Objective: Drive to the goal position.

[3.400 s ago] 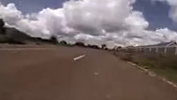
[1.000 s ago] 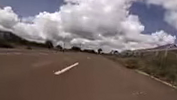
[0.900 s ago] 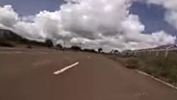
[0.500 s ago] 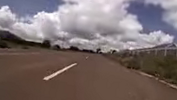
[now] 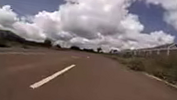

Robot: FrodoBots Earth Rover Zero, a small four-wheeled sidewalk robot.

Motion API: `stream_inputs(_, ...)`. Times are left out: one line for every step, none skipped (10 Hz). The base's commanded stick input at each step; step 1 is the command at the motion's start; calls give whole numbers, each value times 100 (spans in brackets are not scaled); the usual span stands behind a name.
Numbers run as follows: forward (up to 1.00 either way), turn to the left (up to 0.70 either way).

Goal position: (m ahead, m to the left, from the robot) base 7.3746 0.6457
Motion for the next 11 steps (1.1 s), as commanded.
stream_inputs(100, 0)
stream_inputs(100, 0)
stream_inputs(100, 0)
stream_inputs(100, 0)
stream_inputs(100, -1)
stream_inputs(100, -2)
stream_inputs(100, -9)
stream_inputs(100, -27)
stream_inputs(100, -32)
stream_inputs(100, -13)
stream_inputs(100, 0)
